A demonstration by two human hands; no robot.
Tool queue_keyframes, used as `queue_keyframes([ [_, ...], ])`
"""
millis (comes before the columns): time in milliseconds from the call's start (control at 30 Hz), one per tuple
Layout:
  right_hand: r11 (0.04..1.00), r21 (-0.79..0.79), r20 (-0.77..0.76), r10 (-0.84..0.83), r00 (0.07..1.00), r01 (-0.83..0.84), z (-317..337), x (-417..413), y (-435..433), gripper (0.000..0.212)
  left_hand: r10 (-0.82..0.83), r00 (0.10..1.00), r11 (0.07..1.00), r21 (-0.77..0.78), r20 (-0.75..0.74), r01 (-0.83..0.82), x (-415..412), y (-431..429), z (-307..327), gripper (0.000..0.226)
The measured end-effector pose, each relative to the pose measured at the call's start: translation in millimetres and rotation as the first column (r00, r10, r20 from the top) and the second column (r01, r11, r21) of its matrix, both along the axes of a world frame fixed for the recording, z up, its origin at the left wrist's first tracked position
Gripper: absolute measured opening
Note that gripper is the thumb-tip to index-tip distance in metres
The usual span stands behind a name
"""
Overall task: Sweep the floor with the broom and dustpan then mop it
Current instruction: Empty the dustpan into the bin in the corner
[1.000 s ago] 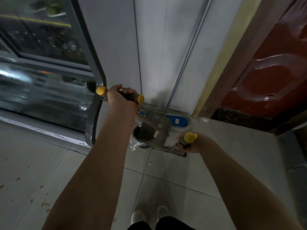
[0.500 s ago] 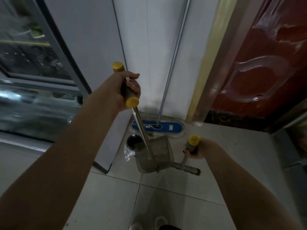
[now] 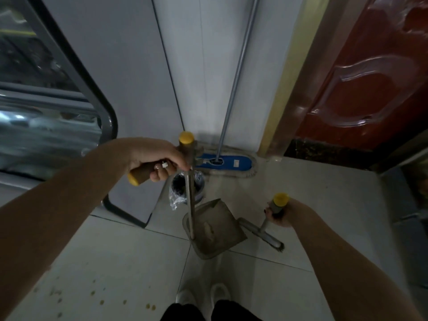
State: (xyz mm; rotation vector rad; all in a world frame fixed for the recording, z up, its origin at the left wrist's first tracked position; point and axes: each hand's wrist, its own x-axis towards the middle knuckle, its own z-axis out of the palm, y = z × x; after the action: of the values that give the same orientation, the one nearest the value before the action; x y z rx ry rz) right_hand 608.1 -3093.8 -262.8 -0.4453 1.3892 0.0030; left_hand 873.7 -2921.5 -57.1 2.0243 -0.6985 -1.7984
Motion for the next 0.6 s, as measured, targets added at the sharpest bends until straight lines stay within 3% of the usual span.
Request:
queue_keyframes([
  [100,0.999,0.011,0.008,-0.049,0.999,0.049,-5.9,4.1,2.7,0.030,-0.251,0.955,0.967,0.088,0.161,0.239,8.8,-6.2,-18.0,0.021],
  [233,0.998,0.001,0.048,-0.069,0.996,0.069,-12.5,19.1,7.5,0.029,-0.452,0.808,0.891,0.152,0.378,0.428,20.4,-11.5,-42.9,0.028],
  [400,0.989,0.002,0.078,-0.146,0.986,0.146,-9.2,49.5,21.3,0.028,-0.457,0.722,0.877,0.129,0.519,0.463,45.9,-3.6,-77.8,0.022],
  [600,0.970,0.017,0.102,-0.243,0.965,0.243,-2.7,94.8,44.3,0.032,-0.509,0.540,0.807,0.154,0.670,0.570,78.2,11.6,-113.8,0.016],
])
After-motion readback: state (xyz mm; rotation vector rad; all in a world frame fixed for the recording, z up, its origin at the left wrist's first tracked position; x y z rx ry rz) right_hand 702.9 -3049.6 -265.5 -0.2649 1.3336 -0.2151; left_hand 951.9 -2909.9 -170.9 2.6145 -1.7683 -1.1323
